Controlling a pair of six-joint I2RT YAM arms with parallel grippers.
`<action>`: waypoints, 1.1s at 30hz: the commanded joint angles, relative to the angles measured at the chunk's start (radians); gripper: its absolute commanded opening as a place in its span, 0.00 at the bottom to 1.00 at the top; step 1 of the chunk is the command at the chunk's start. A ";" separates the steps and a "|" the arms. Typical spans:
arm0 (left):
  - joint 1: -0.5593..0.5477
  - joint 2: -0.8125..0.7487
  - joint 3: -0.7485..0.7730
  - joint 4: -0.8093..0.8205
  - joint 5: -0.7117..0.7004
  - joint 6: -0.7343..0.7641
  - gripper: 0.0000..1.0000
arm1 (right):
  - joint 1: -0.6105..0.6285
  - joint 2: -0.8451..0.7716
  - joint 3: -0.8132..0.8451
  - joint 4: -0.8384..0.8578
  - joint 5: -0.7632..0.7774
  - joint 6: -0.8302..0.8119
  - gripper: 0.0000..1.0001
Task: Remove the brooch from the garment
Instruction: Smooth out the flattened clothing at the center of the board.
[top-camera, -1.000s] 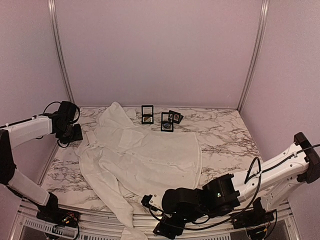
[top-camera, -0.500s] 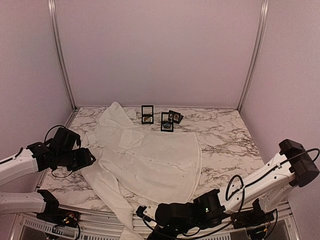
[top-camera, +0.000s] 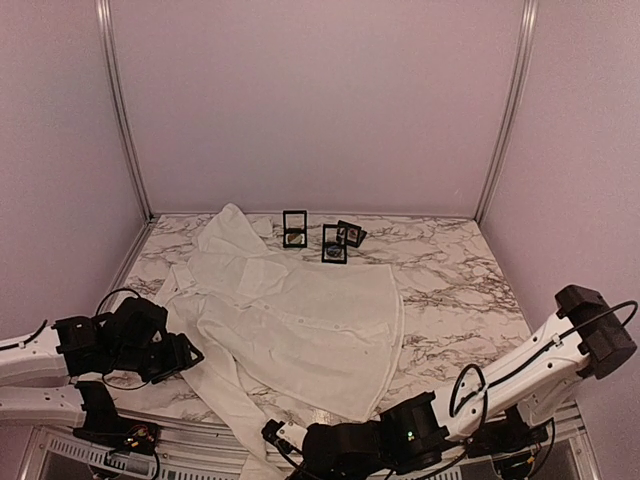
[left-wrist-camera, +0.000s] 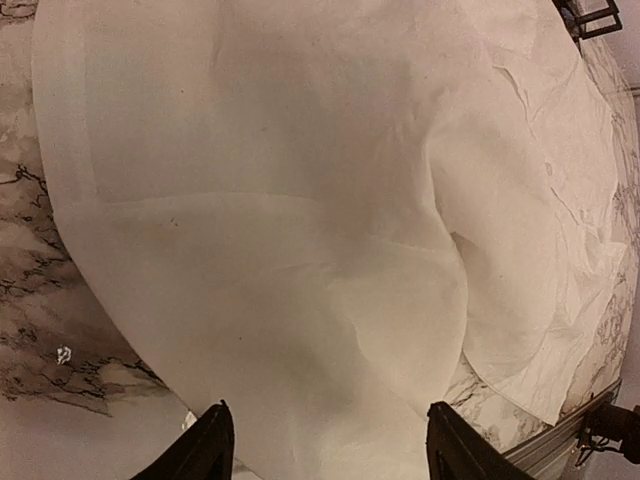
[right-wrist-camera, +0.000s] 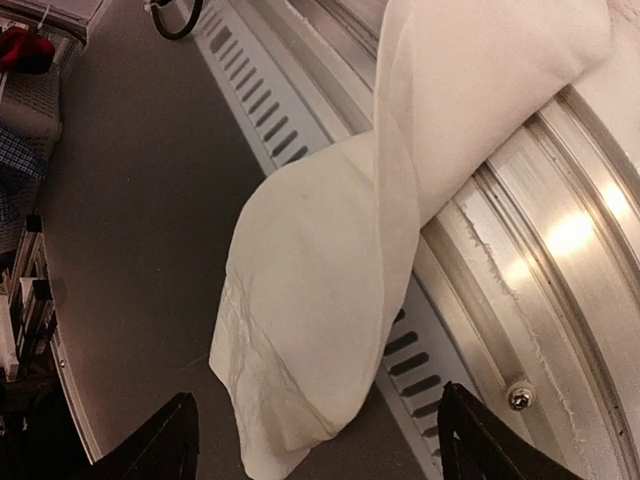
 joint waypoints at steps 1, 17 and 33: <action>-0.065 0.044 -0.031 0.004 -0.035 -0.074 0.68 | 0.014 0.043 0.021 0.042 -0.025 0.063 0.79; -0.168 0.010 -0.037 -0.055 -0.064 -0.176 0.66 | 0.023 0.118 0.058 0.034 -0.042 0.109 0.51; -0.214 -0.030 -0.166 0.093 -0.028 -0.330 0.52 | 0.042 0.137 0.106 -0.007 -0.024 0.109 0.22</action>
